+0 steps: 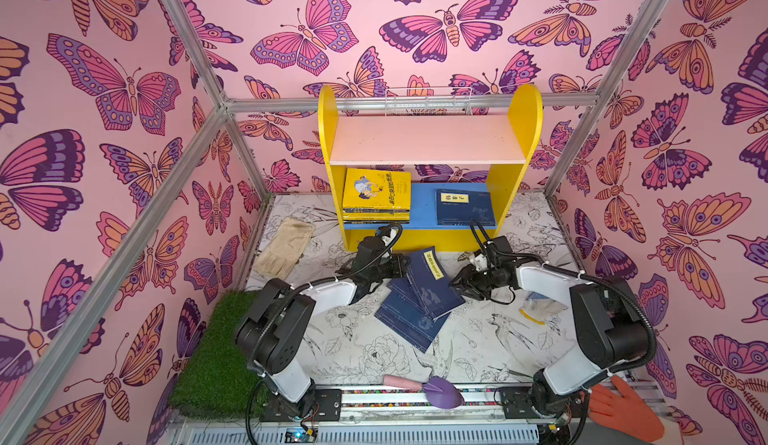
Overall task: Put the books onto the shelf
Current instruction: 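Lift the dark blue book with both grippers and carry it toward the shelf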
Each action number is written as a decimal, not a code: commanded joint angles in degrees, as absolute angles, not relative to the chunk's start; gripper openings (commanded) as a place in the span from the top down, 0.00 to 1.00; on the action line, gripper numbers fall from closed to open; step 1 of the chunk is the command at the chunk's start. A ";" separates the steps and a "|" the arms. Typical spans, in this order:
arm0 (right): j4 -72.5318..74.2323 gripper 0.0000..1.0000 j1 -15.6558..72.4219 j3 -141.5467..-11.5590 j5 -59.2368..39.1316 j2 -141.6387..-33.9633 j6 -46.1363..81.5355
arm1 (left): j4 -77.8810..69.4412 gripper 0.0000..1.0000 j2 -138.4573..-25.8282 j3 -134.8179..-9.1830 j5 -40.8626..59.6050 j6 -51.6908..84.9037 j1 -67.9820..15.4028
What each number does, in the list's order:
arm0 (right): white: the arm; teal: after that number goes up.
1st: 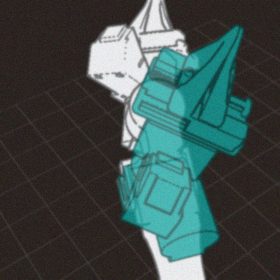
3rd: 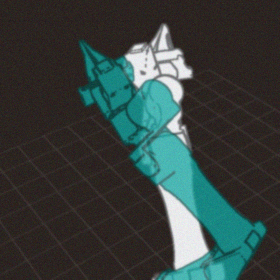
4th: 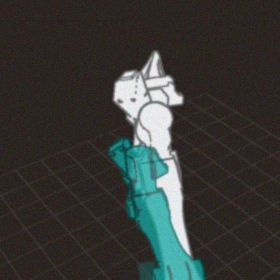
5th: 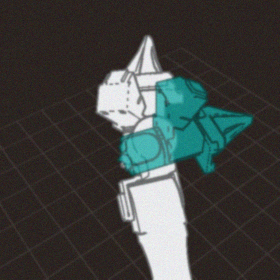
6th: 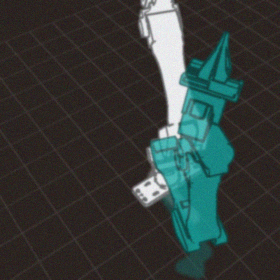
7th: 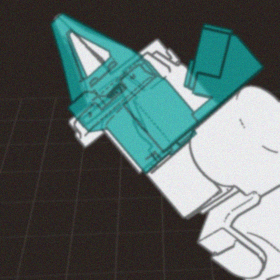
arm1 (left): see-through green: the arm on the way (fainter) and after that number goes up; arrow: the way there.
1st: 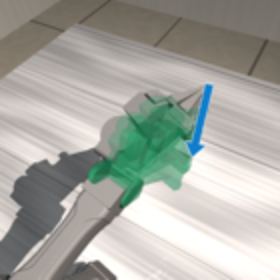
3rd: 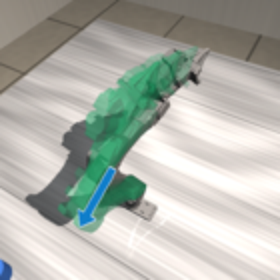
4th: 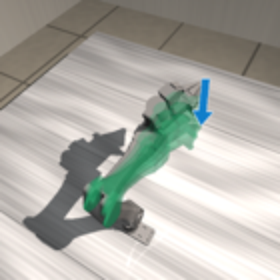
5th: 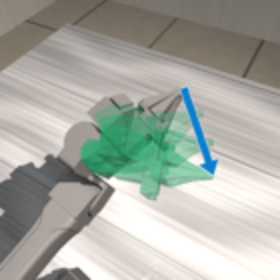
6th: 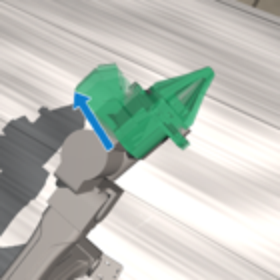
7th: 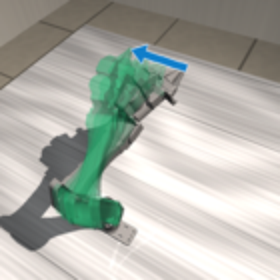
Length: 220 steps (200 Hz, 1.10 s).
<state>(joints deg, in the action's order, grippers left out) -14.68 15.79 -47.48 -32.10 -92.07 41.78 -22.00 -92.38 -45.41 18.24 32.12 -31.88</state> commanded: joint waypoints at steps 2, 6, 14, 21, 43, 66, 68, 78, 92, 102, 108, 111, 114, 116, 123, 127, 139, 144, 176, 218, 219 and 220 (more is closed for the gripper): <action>-14.29 0.52 16.05 -46.27 -30.45 -87.75 40.69 | -19.73 1.00 -85.64 -41.07 21.27 26.90 -32.24; -14.04 0.52 16.08 -46.10 -30.42 -87.17 40.69 | -19.56 1.00 -84.27 -40.47 21.74 26.69 -32.26; -13.27 0.52 15.85 -45.77 -30.63 -86.06 40.55 | -18.46 1.00 -81.59 -39.70 22.83 26.01 -32.25; -12.89 0.52 15.80 -45.57 -30.71 -85.24 40.39 | -17.35 1.00 -79.36 -39.10 23.36 25.38 -32.26; -10.45 0.51 14.90 -44.64 -33.29 -82.73 39.99 | -14.60 1.00 -70.79 -37.86 23.67 25.82 -31.61; -5.28 0.51 13.98 -42.87 -36.50 -79.06 39.95 | -16.53 1.00 -64.96 -37.13 23.16 30.00 -30.43; -4.81 0.51 13.98 -42.71 -37.95 -78.67 39.91 | -17.05 1.00 -64.67 -37.10 23.08 30.51 -30.26; -2.07 0.50 14.04 -42.01 -41.07 -77.08 39.92 | -19.68 1.00 -63.43 -36.92 21.95 34.33 -29.42; 3.65 0.49 14.13 -40.83 -46.10 -75.14 41.35 | -24.51 1.00 -63.15 -36.84 19.98 39.83 -28.30; 7.33 0.47 14.58 -40.06 -49.30 -73.88 42.21 | -28.30 1.00 -63.85 -37.00 17.61 43.67 -27.80; 8.86 0.47 15.11 -39.91 -50.70 -73.20 42.36 | -30.64 1.00 -64.55 -37.00 16.28 45.88 -27.60; 9.27 0.46 15.39 -39.95 -51.32 -72.79 42.30 | -31.92 1.00 -64.96 -37.00 15.66 46.93 -27.53; 9.53 0.45 15.67 -39.95 -51.90 -72.53 42.14 | -33.46 1.00 -65.31 -37.08 15.05 47.99 -27.51; 9.61 0.45 15.94 -39.96 -52.28 -72.34 42.00 | -34.20 1.00 -65.72 -37.07 14.68 48.52 -27.44; 9.85 0.44 16.72 -40.18 -53.40 -71.86 41.55 | -37.32 1.00 -66.93 -37.25 13.59 51.22 -27.43; 10.00 0.43 17.21 -40.33 -53.85 -71.65 41.49 | -39.22 1.00 -67.56 -37.37 13.12 52.60 -27.34; 11.04 0.41 18.41 -40.50 -55.20 -71.13 41.57 | -44.77 1.00 -70.04 -38.01 12.40 56.07 -27.33; 11.45 0.40 18.69 -40.58 -55.63 -70.90 41.58 | -46.30 1.00 -70.84 -38.38 12.31 57.17 -27.33; 14.43 0.36 18.89 -41.49 -54.93 -69.70 43.97 | -52.51 1.00 -75.22 -40.87 12.38 60.97 -27.33; 30.84 0.36 19.22 -41.64 -54.76 -72.77 54.88 | -58.09 1.00 -76.57 -40.69 8.34 62.57 -27.73; 31.15 0.36 19.28 -41.65 -54.76 -72.90 55.04 | -58.31 1.00 -76.69 -40.65 8.26 62.58 -27.75; 31.31 0.36 19.31 -41.65 -54.76 -73.01 55.25 | -58.51 1.00 -76.71 -40.63 8.21 62.67 -27.76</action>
<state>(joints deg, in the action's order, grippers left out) 18.83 18.76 -40.32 -53.84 -71.26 48.16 -47.88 -76.23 -39.11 11.20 59.86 -27.66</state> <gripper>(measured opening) 0.642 0.117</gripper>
